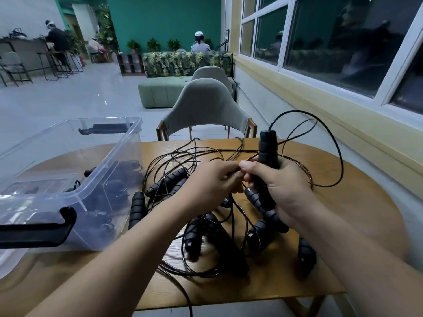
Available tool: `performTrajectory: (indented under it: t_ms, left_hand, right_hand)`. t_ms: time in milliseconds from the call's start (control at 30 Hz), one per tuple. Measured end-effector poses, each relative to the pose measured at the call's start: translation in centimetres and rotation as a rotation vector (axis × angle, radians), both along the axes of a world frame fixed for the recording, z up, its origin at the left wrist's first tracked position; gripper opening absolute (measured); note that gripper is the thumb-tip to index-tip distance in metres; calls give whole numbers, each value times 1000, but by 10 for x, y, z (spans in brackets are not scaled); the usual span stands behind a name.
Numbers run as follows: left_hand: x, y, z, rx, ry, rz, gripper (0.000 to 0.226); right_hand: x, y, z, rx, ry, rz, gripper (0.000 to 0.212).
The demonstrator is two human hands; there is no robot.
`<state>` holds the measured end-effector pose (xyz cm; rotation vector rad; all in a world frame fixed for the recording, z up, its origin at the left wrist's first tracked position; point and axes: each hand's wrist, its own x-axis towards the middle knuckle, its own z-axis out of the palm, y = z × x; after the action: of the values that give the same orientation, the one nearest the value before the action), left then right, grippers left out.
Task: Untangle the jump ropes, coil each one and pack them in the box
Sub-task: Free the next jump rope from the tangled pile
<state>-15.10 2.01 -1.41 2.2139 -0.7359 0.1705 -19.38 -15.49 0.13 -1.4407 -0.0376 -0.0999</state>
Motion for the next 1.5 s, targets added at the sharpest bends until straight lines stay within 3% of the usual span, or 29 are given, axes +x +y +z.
performTrajectory:
  t_ms: [200, 400, 567, 700, 867, 1000, 1167, 1400, 1500]
  left_hand:
    - [-1, 0, -7, 63, 109, -7, 14]
    - [-2, -1, -6, 162, 54, 20, 17]
    - [-1, 2, 8, 1, 22, 62, 19]
    - [0, 6, 15, -72, -44, 98, 18]
    - [-4, 0, 15, -53, -80, 91, 18]
    - [-9, -5, 13, 28, -135, 55, 18]
    - [-13, -5, 10, 63, -173, 7, 14]
    - [-15, -6, 6, 111, -139, 26, 6]
    - [-13, -2, 5, 143, -87, 35, 4]
  right_hand:
    - [-3, -8, 23, 72, -109, -20, 11]
    - [2, -51, 50, 256, -177, -90, 15]
    - [16, -78, 46, 406, -91, -182, 13]
    - [19, -70, 27, 363, -17, -205, 21]
    - [13, -41, 7, 159, 15, -98, 31]
    - [6, -17, -4, 91, -23, -28, 19]
    - [6, -4, -8, 12, -59, -59, 19]
    - [10, -12, 13, 50, -131, -115, 13]
    - [13, -38, 32, 177, -135, -169, 15]
